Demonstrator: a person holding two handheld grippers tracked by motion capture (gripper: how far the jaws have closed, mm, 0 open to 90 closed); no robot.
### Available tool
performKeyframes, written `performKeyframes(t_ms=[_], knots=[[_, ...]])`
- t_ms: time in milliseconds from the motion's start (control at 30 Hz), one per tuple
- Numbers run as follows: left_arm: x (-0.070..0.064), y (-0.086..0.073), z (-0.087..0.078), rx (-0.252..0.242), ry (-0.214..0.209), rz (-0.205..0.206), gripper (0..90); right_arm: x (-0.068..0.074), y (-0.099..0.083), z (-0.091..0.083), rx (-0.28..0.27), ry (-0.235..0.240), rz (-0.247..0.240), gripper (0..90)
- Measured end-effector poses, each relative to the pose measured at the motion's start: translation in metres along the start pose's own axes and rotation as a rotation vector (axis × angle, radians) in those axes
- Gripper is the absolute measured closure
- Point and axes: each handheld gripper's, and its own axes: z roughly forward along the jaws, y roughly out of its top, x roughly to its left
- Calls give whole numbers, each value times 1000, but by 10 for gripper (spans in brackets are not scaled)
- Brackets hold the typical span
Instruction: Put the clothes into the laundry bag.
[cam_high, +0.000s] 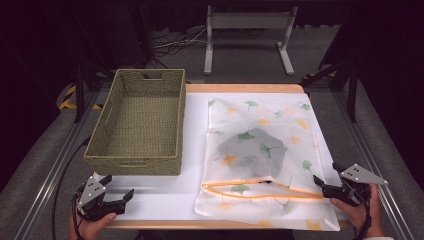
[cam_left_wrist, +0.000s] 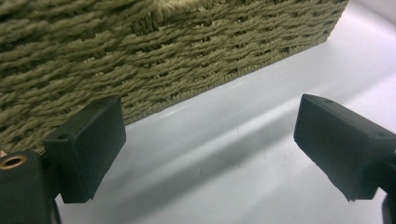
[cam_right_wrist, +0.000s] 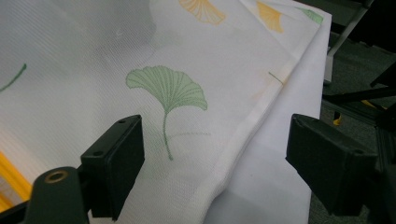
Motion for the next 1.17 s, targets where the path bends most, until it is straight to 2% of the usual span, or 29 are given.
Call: performKeyframes(t_ms=[100, 500, 1167], knots=[[0, 0, 1, 6, 0, 2, 97, 1, -1, 1, 12, -3, -19, 207], [-2, 2, 2, 10, 11, 20, 97, 3, -1, 0, 13, 1, -18, 216], [-1, 5, 7, 13, 7, 18, 97, 4, -2, -4, 15, -3, -21, 245]])
